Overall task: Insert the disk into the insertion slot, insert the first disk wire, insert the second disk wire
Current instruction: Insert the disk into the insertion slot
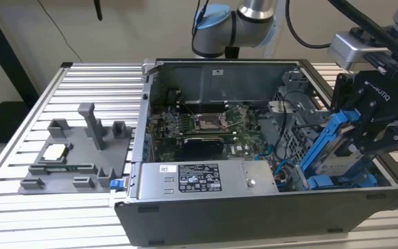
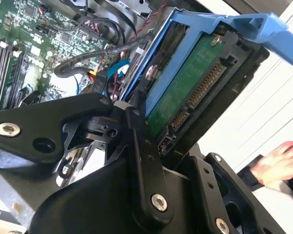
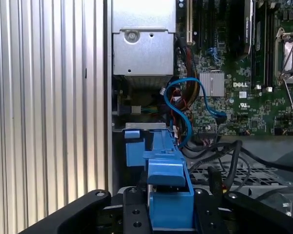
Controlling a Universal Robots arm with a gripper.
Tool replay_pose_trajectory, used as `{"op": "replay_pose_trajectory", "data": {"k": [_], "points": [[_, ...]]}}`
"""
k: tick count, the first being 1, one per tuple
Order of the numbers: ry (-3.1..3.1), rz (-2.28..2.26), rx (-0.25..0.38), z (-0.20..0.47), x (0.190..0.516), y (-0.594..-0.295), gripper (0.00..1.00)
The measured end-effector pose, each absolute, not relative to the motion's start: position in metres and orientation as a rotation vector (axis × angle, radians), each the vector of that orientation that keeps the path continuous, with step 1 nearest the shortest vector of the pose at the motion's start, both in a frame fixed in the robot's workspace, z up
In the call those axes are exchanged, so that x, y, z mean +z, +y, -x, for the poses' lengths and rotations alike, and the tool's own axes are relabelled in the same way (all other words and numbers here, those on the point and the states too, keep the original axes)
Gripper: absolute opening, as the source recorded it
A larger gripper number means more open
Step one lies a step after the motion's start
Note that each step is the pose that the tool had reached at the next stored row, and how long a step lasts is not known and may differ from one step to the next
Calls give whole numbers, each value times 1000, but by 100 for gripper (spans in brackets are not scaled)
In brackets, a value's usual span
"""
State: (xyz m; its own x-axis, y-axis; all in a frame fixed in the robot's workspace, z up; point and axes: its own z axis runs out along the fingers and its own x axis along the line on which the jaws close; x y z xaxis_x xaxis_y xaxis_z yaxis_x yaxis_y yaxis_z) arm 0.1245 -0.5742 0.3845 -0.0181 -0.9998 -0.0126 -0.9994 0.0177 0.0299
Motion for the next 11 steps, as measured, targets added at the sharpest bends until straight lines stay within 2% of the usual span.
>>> {"op": "replay_pose_trajectory", "data": {"k": [11], "points": [[-2233, -2193, -47, -125, 382, -574, 33]]}}
